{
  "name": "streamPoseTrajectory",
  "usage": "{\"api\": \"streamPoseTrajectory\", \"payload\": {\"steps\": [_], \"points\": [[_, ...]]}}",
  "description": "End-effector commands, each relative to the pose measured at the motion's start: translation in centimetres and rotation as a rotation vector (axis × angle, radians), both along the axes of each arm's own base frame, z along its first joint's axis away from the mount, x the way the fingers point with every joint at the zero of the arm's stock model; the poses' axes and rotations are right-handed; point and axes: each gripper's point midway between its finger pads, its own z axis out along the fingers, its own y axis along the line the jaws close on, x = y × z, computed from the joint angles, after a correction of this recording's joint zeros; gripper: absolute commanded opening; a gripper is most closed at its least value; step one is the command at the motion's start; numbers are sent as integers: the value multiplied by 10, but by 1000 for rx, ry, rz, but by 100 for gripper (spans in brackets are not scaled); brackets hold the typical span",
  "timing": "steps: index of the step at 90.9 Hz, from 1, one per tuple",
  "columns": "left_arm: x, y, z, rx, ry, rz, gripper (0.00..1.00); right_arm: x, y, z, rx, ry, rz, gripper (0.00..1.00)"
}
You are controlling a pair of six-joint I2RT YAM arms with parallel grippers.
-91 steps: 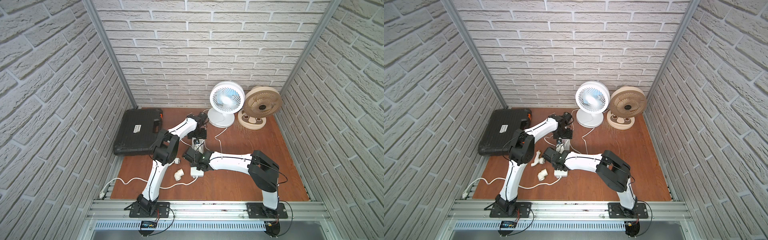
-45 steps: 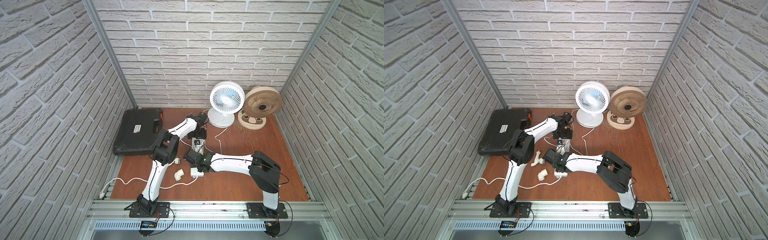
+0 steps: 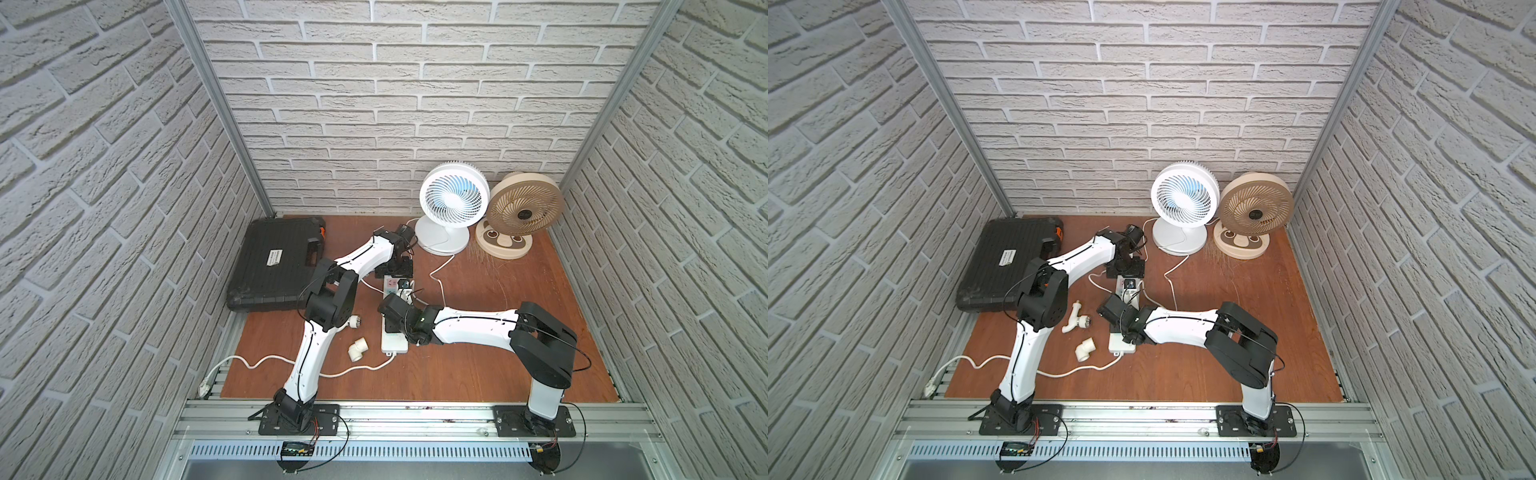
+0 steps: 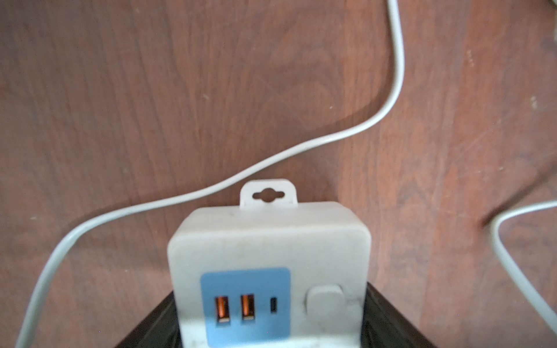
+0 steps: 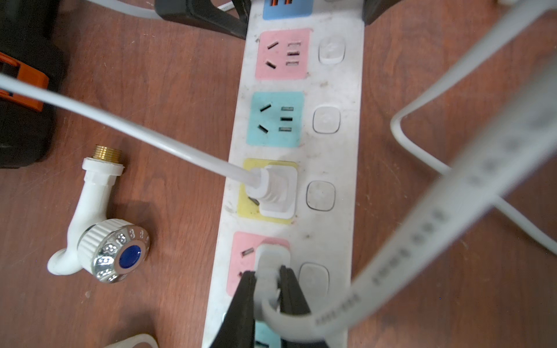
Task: Unplug the desk fan from the power strip
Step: Remove the plug from the socket.
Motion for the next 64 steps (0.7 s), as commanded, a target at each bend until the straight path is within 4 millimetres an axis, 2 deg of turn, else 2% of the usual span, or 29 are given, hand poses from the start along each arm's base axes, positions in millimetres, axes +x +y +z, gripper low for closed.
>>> {"api": "streamPoseTrajectory", "payload": {"steps": [1,42,64], "points": [[-22,47,-58,131,149,78,0,-4,-6,4,-29,13,-3,3],[-23,46,-59,128,152,79,0,-1,13,17,-244,-76,63,3],[-23,46,-59,128,150,78,0,-2,16,15,-235,-75,70,3]]}}
